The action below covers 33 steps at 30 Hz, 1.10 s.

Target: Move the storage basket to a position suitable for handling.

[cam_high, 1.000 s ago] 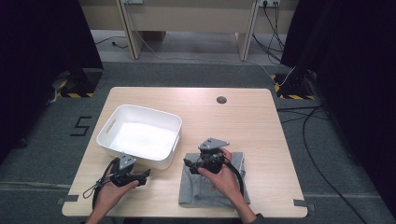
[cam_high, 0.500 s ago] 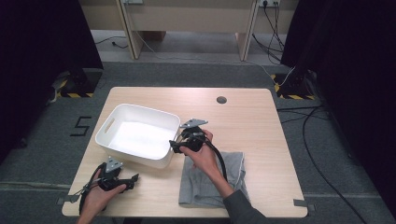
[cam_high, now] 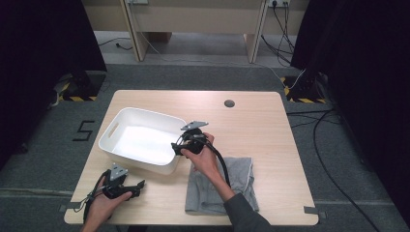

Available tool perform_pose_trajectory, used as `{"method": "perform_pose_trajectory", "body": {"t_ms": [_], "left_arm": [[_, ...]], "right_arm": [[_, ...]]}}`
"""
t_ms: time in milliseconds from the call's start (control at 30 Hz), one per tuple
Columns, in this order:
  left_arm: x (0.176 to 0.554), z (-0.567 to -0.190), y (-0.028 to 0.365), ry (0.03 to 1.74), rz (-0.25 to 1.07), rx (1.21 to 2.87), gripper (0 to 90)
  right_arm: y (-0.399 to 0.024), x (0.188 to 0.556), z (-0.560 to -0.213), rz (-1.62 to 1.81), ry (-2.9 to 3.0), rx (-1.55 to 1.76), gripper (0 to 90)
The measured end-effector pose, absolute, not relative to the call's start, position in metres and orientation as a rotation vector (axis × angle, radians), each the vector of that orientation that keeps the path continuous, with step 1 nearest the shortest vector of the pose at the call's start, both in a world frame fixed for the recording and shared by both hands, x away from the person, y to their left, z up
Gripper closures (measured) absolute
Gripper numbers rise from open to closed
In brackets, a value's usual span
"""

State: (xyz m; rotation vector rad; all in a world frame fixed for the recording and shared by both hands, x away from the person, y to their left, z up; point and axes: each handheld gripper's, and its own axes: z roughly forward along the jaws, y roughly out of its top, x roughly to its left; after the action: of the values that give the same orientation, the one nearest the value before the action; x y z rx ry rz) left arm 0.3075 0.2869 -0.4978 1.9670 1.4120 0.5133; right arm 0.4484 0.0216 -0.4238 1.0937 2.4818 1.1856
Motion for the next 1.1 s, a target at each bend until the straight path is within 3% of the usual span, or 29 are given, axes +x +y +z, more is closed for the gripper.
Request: {"method": "perform_pose_trajectory", "body": {"t_ms": [300,600,933,1067,1100], "left_arm": [[0.309,-0.497,0.288,1.442,0.53,1.953,15.7],[0.321,-0.487,0.288,1.459,0.679,1.863,16.9],[0.342,-0.487,0.278,1.441,0.657,1.856,21.2],[0.353,-0.484,0.271,1.438,0.663,1.857,21.2],[0.358,-0.483,0.271,1.44,0.663,1.856,19.8]], "right_arm": [[-0.001,0.478,-0.422,1.136,2.44,1.12,39.3],[-0.027,0.498,-0.416,1.13,2.414,1.143,39.9],[-0.061,0.515,-0.416,1.113,2.358,1.193,40.8],[-0.062,0.525,-0.422,1.123,2.373,1.195,45.0],[-0.055,0.529,-0.424,1.094,2.392,1.161,52.4]]}}
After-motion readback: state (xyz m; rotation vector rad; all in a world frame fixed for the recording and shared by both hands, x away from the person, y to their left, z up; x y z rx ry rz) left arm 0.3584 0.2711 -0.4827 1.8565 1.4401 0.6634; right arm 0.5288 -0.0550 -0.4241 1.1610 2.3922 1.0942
